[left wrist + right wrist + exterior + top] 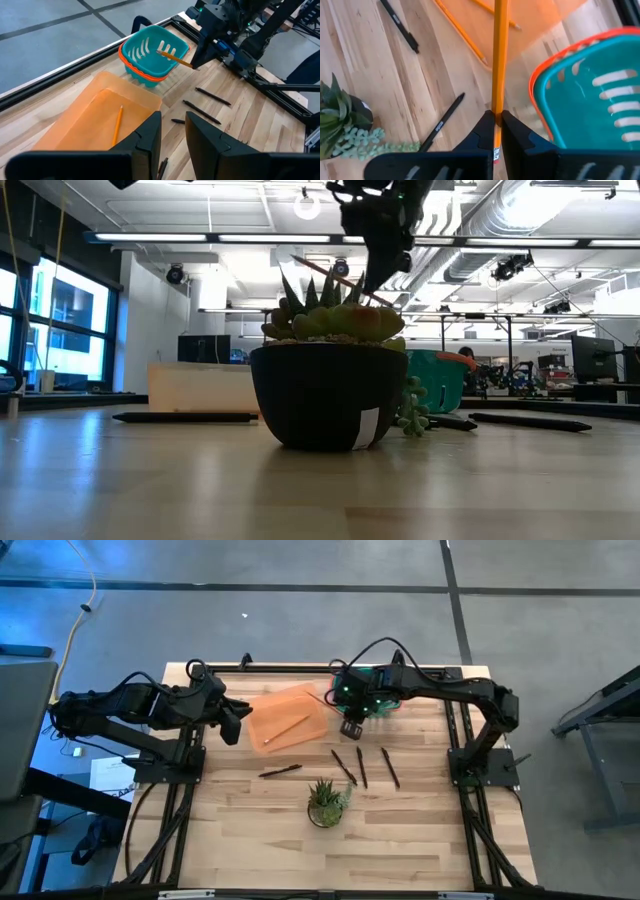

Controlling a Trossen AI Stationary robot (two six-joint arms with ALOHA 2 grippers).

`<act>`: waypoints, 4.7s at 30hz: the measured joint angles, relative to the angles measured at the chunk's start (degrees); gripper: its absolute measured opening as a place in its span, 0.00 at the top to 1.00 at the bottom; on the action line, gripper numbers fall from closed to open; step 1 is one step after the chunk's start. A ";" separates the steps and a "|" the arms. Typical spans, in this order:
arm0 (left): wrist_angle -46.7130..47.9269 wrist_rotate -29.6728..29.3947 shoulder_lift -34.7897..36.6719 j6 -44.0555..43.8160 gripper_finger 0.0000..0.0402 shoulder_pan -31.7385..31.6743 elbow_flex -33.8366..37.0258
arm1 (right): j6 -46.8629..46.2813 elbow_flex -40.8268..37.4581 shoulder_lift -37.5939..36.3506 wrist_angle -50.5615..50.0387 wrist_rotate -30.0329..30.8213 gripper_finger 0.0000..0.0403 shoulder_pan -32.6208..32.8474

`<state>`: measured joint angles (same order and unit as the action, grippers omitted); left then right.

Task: Sort pens & pencils
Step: Put the orange pencil into the orange bin

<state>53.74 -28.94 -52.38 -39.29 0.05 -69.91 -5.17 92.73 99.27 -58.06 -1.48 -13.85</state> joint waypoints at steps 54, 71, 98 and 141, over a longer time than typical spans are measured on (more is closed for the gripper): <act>2.45 -12.75 0.11 -9.19 0.81 29.35 0.00 | 6.69 27.36 20.43 -6.73 -3.36 1.00 -2.99; 2.12 -12.73 -0.02 -9.24 0.81 29.33 -0.02 | 6.05 27.36 20.41 -6.43 -3.47 1.00 -2.99; 2.10 -13.82 -0.33 -9.09 0.81 29.20 0.02 | 6.51 27.30 26.13 0.56 -5.92 1.00 -2.93; 2.28 -14.22 -0.37 -9.04 0.81 29.20 0.02 | 16.63 27.30 33.91 3.15 0.03 1.00 -1.42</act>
<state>56.01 -43.16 -52.75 -48.34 29.26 -69.89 11.47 120.03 133.19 -54.91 -1.45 -15.27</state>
